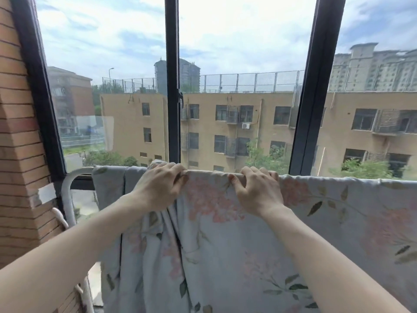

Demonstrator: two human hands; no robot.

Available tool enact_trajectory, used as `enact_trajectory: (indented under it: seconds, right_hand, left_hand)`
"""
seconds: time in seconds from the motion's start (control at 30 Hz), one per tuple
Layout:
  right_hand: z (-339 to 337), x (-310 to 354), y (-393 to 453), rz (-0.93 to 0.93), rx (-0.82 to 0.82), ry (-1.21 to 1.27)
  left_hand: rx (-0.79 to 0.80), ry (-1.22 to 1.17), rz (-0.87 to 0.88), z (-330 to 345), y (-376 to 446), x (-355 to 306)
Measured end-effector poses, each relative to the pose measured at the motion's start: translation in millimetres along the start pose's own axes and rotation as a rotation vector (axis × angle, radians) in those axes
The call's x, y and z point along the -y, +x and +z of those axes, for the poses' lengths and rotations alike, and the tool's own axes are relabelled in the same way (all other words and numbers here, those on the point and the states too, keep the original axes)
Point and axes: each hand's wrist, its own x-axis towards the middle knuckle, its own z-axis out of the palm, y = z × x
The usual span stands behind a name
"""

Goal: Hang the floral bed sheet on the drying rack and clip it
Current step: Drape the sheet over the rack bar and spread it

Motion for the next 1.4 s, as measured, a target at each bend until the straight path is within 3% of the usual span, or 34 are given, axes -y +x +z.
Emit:
enact_trajectory:
  seconds: [0.13, 0.23, 0.37, 0.53, 0.7, 0.87, 1.03, 1.23, 1.4]
  right_hand:
    - [0.2, 4.3, -0.9, 0.026, -0.009, -0.017]
    - [-0.4, 8.5, -1.5, 0.047, -0.005, -0.006]
    - [-2.8, 11.5, -1.3, 0.054, 0.005, -0.025]
    - [-1.4, 16.4, -0.3, 0.067, 0.012, -0.041]
    - [-8.4, 35.5, 10.6, 0.116, 0.098, -0.078]
    - [-1.7, 93.6, 17.3, -0.091, 0.194, 0.162]
    - [21.5, 108.7, 14.7, -0.125, 0.187, -0.001]
    - [27.0, 112.9, 14.2, -0.132, 0.129, -0.010]
    - [28.2, 111.2, 15.8, -0.126, 0.115, -0.021]
  left_hand:
    - [-0.147, 0.035, -0.035, -19.7, -30.8, 24.1]
    - [-0.334, -0.088, -0.230, -33.0, -49.0, 41.3]
    - [-0.267, -0.131, -0.467, -34.1, -64.2, 79.6]
    - [-0.268, 0.041, -0.363, -43.5, -63.8, 110.2]
    - [-0.160, -0.006, -0.317, -63.3, -43.7, 129.7]
    - [-0.098, -0.025, -0.276, -65.3, -34.6, 124.2]
    - [-0.009, -0.114, -0.297, -78.8, -34.8, 127.1]
    - [-0.220, 0.026, -0.463, -69.8, -61.7, 143.8]
    - [-0.226, 0.042, -0.388, -68.9, -65.3, 151.7]
